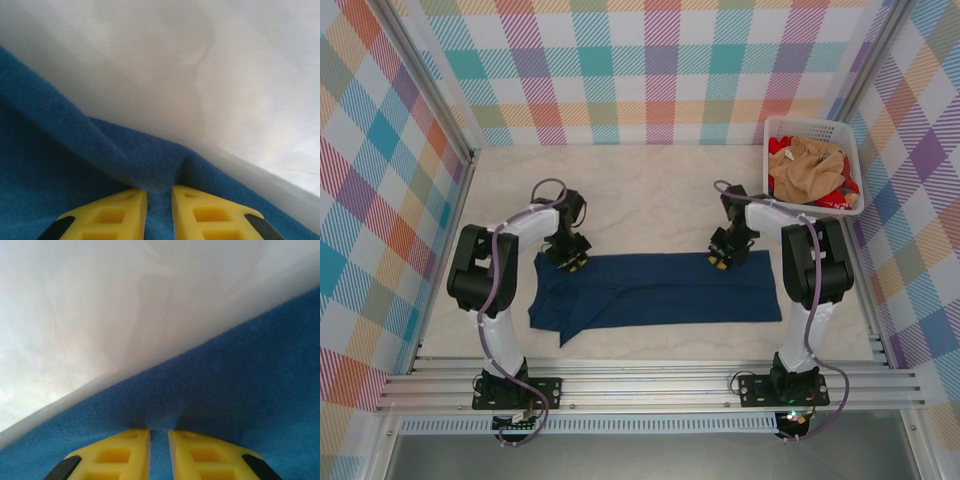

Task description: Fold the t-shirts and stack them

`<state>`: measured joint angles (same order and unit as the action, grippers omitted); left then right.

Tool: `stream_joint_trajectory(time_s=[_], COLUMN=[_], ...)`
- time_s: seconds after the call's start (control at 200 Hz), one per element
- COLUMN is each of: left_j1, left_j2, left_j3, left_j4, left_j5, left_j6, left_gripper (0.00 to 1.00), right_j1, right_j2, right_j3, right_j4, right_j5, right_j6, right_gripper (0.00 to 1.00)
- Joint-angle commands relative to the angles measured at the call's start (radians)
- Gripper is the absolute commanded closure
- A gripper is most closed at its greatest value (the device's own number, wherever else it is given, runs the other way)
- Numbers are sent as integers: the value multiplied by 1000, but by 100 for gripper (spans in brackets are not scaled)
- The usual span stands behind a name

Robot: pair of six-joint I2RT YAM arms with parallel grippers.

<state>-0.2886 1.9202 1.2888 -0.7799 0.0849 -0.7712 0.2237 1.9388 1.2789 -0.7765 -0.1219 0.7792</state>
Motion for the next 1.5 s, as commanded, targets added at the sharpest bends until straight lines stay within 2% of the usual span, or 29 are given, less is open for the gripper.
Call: stream_joint_trajectory(time_s=[0.0, 0.075, 0.15, 0.255, 0.355, 0.45, 0.545, 0.615, 0.72, 0.855, 1.085, 1.31, 1.494], left_j1=[-26, -29, -37, -63, -69, -70, -67, -65, -64, -64, -60, -60, -61], left_j2=[112, 149, 135, 7, -143, -255, -320, -341, -346, -315, -306, -292, -307], left_j3=[88, 165, 222, 212, 89, -51, -169, -242, -297, -307, -344, -303, -281], left_j4=[24, 3, -41, -86, -105, -97, -54, 0, 66, 71, 133, 142, 121], left_j5=[3, -7, -52, -136, -134, -88, -31, 8, 31, -8, -32, -34, -27], left_j6=[-12, -9, -1, 19, 18, 22, 32, 26, 22, 61, 87, 89, 84], left_gripper=[78, 76, 70, 61, 58, 58, 59, 59, 59, 59, 61, 71, 76], right_j1=[-52, -68, -74, -56, -29, -1, 23, 35, 49, 53, 63, 66, 66], right_j2=[90, 126, 132, 81, -6, -98, -161, -174, -174, -161, -144, -145, -144], right_j3=[77, 144, 189, 200, 164, 97, 28, -20, -68, -86, -76, -84, -91], right_j4=[-81, -105, -99, -76, -52, -8, 53, 100, 151, 183, 186, 181, 180], right_j5=[120, 134, 142, 143, 151, 128, 30, -66, -140, -208, -232, -228, -222], right_j6=[-56, -79, -109, -153, -172, -178, -175, -171, -161, -143, -134, -135, -136], right_gripper=[82, 82, 81, 78, 71, 66, 62, 61, 61, 60, 59, 59, 60])
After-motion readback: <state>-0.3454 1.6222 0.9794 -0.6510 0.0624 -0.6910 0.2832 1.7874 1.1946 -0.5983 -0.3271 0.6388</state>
